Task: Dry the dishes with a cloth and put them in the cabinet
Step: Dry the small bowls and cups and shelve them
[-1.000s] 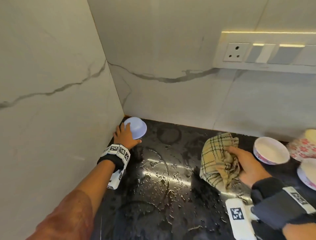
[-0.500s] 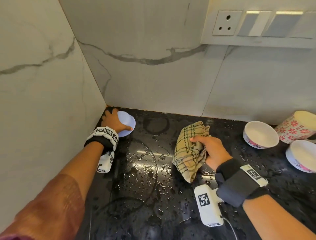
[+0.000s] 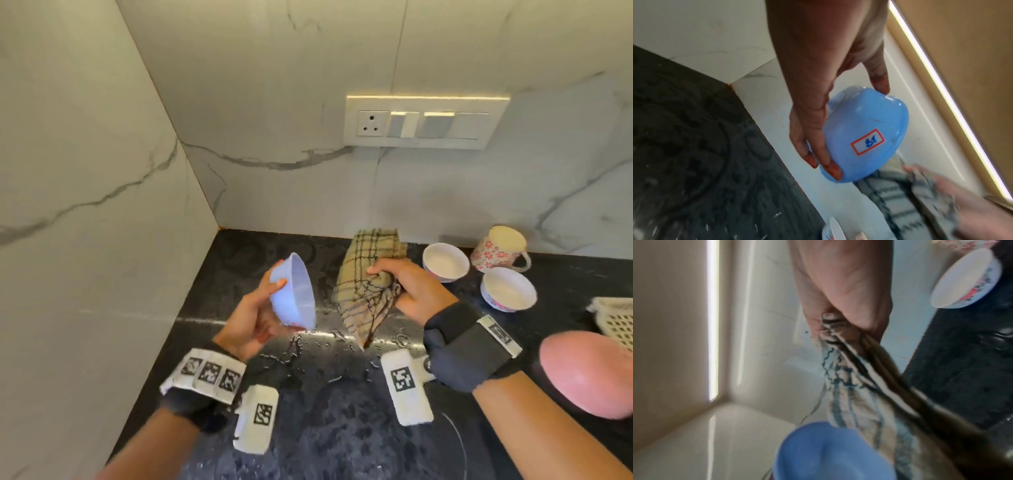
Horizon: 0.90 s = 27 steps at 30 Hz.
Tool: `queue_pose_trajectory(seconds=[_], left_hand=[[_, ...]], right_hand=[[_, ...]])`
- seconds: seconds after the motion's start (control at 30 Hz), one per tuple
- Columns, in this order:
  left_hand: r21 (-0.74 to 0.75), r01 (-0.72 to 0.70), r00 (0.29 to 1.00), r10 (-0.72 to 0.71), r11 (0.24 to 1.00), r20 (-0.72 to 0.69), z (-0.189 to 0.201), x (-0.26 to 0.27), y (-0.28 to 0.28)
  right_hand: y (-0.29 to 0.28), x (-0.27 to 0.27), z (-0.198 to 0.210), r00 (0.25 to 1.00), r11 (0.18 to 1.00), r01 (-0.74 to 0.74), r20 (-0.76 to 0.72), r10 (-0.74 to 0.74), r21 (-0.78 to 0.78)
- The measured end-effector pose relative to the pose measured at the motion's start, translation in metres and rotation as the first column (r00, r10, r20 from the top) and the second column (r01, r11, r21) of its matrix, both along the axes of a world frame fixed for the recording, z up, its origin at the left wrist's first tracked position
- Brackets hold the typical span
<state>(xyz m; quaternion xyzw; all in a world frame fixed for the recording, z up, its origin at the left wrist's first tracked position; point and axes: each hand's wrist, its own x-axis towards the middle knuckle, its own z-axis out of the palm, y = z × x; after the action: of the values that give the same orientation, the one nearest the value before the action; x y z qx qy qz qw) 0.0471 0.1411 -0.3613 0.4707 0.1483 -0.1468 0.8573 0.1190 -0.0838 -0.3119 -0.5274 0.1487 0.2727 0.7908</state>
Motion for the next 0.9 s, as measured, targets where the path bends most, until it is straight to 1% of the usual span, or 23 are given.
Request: queue_pose_trajectory(seconds=[0.07,0.13,0.2,0.23,0.27,0.3,0.37,0.43,0.47,0.53,0.6,0.63,0.7,0.73,0.77,0.8,0.83,0.9], left_hand=[[-0.067,-0.009,0.999,0.012,0.998,0.038,0.009,-0.023,-0.031],[-0.132,-0.033,0.998,0.04,0.991,0.049,0.018,-0.041,-0.062],[-0.182,-0.071,0.997,0.074,0.981,0.006,0.027,-0.053,-0.085],[-0.178,-0.088,0.996,0.089,0.98,-0.002,0.032,-0.059,-0.094],[-0.147,-0.106,0.993,0.111,0.983,0.031,0.034,-0.062,-0.1],[-0.097,-0.13,0.987,0.138,0.987,0.081,0.038,-0.065,-0.106],[-0.028,-0.173,0.97,0.176,0.984,0.167,0.044,-0.068,-0.113],[-0.018,-0.189,0.956,0.188,0.982,0.224,0.048,-0.069,-0.12],[-0.023,-0.201,0.951,0.201,0.979,0.236,0.052,-0.07,-0.123],[-0.028,-0.207,0.951,0.208,0.978,0.229,0.056,-0.068,-0.126],[-0.025,-0.182,0.955,0.183,0.983,0.233,0.061,-0.068,-0.127],[-0.028,-0.16,0.964,0.163,0.987,0.21,0.064,-0.069,-0.127],[-0.03,-0.112,0.983,0.116,0.993,0.143,0.064,-0.066,-0.123],[-0.024,-0.085,0.991,0.087,0.996,0.1,0.063,-0.064,-0.121],[-0.012,-0.041,0.997,0.042,0.999,0.058,0.065,-0.064,-0.12],[0.015,0.0,1.0,0.0,1.0,0.031,0.066,-0.065,-0.12],[0.044,0.028,0.999,-0.03,0.999,0.034,0.068,-0.067,-0.121],[0.083,0.01,0.988,-0.022,0.997,0.152,0.065,-0.073,-0.126]], right_hand=[[0.005,-0.026,0.014,0.995,0.996,0.015,0.098,-0.007,-0.083],[0.013,-0.052,0.023,0.986,0.991,0.019,0.165,0.003,-0.131],[0.022,-0.073,0.029,0.988,0.994,0.001,0.156,0.016,-0.109],[0.024,-0.082,0.035,0.992,0.998,0.003,0.125,0.006,-0.069],[0.023,-0.087,0.036,0.995,1.0,0.005,0.099,-0.002,-0.029],[0.021,-0.092,0.038,0.996,1.0,0.0,0.094,-0.001,0.008],[0.015,-0.099,0.039,0.992,0.999,-0.039,0.125,0.035,0.031],[0.009,-0.106,0.041,0.975,0.997,-0.073,0.206,0.077,-0.028],[0.008,-0.11,0.041,0.961,0.995,-0.062,0.265,0.081,-0.077],[0.006,-0.116,0.04,0.915,0.989,-0.019,0.397,0.076,-0.144],[0.001,-0.121,0.037,0.824,0.982,-0.034,0.55,0.134,-0.188],[-0.004,-0.123,0.034,0.77,0.97,-0.061,0.607,0.195,-0.234],[-0.013,-0.124,0.029,0.67,0.923,-0.096,0.662,0.337,-0.373],[-0.016,-0.125,0.026,0.636,0.901,-0.093,0.671,0.38,-0.423],[-0.017,-0.125,0.022,0.626,0.9,-0.087,0.68,0.383,-0.427],[-0.018,-0.125,0.018,0.643,0.916,-0.072,0.684,0.344,-0.394],[-0.017,-0.125,0.016,0.679,0.94,-0.047,0.68,0.277,-0.337],[-0.016,-0.125,0.018,0.733,0.971,0.01,0.662,0.157,-0.241]])
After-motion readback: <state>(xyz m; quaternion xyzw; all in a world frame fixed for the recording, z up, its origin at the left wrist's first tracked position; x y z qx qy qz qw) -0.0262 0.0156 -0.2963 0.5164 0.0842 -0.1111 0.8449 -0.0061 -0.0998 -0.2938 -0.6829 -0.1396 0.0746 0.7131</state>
